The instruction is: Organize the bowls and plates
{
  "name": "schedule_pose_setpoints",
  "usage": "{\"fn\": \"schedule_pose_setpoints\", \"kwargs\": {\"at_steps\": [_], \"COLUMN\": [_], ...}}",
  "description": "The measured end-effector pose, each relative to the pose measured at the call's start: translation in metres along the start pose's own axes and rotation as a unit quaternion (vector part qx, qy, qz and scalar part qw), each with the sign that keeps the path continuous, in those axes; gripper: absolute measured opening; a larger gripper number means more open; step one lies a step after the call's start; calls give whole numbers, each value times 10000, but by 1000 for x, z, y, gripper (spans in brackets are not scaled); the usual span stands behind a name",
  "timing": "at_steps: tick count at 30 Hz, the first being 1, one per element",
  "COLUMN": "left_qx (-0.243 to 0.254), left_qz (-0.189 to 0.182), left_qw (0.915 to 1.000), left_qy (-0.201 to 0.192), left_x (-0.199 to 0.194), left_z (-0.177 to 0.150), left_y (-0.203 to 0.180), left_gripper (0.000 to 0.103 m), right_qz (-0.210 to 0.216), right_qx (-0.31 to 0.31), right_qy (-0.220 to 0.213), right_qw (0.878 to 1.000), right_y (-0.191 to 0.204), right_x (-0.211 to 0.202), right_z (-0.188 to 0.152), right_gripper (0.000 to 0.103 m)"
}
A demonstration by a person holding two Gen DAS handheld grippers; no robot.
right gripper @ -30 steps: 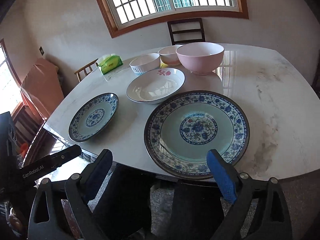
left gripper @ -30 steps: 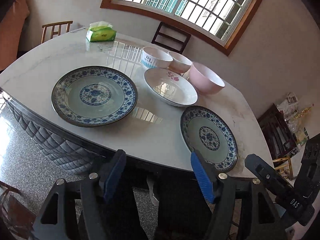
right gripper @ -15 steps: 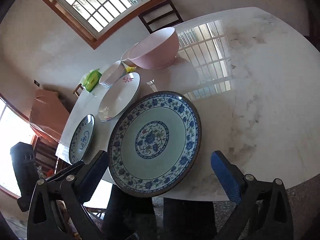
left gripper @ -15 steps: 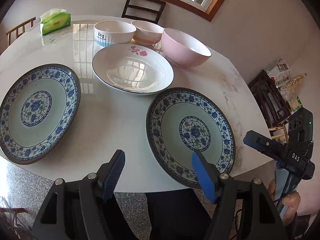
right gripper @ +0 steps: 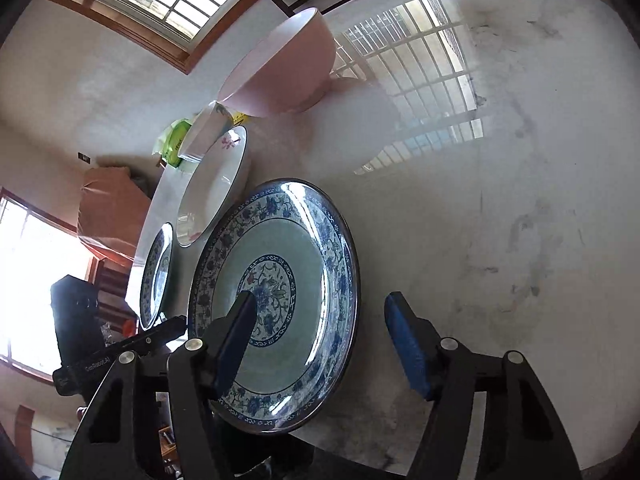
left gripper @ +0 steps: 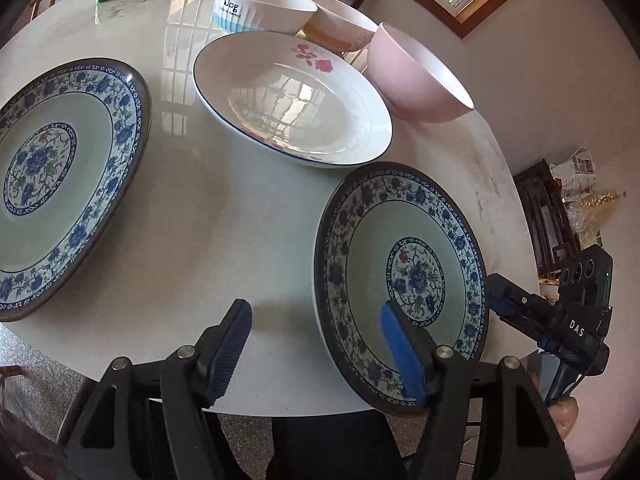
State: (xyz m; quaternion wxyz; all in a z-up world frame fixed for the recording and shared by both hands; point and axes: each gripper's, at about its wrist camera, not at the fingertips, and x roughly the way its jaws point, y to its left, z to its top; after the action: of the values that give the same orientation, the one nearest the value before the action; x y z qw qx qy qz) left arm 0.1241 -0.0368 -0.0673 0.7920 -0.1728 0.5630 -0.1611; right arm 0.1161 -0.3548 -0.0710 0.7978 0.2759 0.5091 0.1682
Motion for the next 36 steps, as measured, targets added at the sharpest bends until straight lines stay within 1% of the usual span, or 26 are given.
{"fn": "schedule_pose_setpoints", "kwargs": {"at_steps": [1,2,3,4,5,6,8,9,10,13,15,17,20,24,29,36], "left_qx": [-29,-54,-68,-52,-13,39,148,169,171,308,438,617,729,748,739,615], "left_qz": [-62,-117,-84,-74,-120,-12,156,169,195,449,702,1010,1234,1315,1391,1427], "left_qw": [10000,9999,9999,9999,9996,9996,9997,9997,9996,9985,9963,9919,9872,9851,9832,9807], "left_qy": [49,92,94,126,246,270,144,112,80,-32,-215,-453,-696,-817,-920,-1183], "left_x": [2,3,3,5,9,11,9,8,7,4,-2,-9,-19,-28,-34,-57], "left_z": [1,1,2,2,2,1,-2,-4,-5,-9,-12,-16,-20,-27,-35,-41], "left_y": [-1,-1,-2,-4,-7,-9,-15,-16,-17,-23,-28,-33,-32,-24,-17,-1], "left_gripper": [61,58,58,47,20,17,18,18,19,21,22,23,24,24,24,23], "right_qz": [46,92,107,144,198,240,250,192,115,-77,-207,-405,-565,-648,-607,-586], "right_qx": [9,3,-7,-14,-14,-2,-8,-30,-76,-183,-277,-482,-703,-846,-823,-996], "right_qy": [48,73,96,124,177,226,199,170,144,69,27,-79,-239,-394,-379,-372], "right_qw": [10000,9999,9999,9998,9996,9995,9995,9997,9998,9998,9994,9980,9956,9935,9940,9926], "right_y": [-1,-1,-1,-4,-4,-4,-6,-6,-6,-4,1,11,28,42,48,68], "right_x": [1,2,4,4,6,9,8,7,6,4,1,-2,-6,-8,-6,-1], "right_z": [-1,1,1,2,2,2,2,2,1,-3,-8,-15,-29,-43,-54,-63], "right_gripper": [61,58,56,53,46,45,40,38,33,28,28,28,28,27,26,25]}}
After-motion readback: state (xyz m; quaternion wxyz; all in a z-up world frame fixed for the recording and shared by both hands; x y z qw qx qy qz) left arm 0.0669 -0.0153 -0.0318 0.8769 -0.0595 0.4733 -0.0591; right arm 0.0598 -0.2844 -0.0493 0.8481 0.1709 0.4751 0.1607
